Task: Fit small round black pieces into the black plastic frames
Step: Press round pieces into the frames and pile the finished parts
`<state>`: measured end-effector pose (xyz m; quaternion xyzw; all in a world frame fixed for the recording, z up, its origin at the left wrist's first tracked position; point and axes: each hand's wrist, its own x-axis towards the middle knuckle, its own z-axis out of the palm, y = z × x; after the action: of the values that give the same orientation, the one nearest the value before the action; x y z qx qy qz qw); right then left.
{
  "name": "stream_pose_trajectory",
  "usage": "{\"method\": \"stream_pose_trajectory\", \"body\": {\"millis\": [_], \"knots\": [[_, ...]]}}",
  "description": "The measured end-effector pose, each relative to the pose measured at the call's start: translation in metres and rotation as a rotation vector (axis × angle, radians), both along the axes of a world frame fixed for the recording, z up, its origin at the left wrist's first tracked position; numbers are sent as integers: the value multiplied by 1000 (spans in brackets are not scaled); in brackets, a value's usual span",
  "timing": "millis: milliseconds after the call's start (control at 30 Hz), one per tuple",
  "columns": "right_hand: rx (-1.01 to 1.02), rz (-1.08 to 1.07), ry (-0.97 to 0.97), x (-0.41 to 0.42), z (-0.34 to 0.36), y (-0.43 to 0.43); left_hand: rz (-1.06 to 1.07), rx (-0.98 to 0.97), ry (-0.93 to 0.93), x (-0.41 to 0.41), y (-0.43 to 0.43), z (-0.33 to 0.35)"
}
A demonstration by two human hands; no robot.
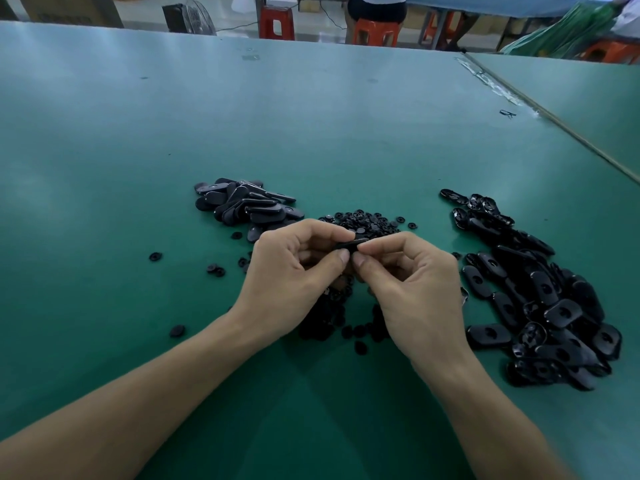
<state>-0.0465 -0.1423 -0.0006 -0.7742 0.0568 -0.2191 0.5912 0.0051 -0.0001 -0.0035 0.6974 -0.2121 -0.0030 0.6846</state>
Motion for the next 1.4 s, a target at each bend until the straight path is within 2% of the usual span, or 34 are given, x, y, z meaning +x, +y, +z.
{"method": "stream_pose_trajectory", "body": {"millis": [500, 700, 1100, 1400], "knots": [[-60, 31, -40, -3, 3, 3, -20, -6, 25, 0, 0, 1], [-175, -10, -66, -1, 6, -3, -51, -1, 54, 2, 1, 1], [-139, 174, 73, -1, 11, -24, -87, 10, 70, 1, 3, -3], [-142, 175, 98, -2, 12, -25, -108, 18, 91, 1, 2, -2]]}}
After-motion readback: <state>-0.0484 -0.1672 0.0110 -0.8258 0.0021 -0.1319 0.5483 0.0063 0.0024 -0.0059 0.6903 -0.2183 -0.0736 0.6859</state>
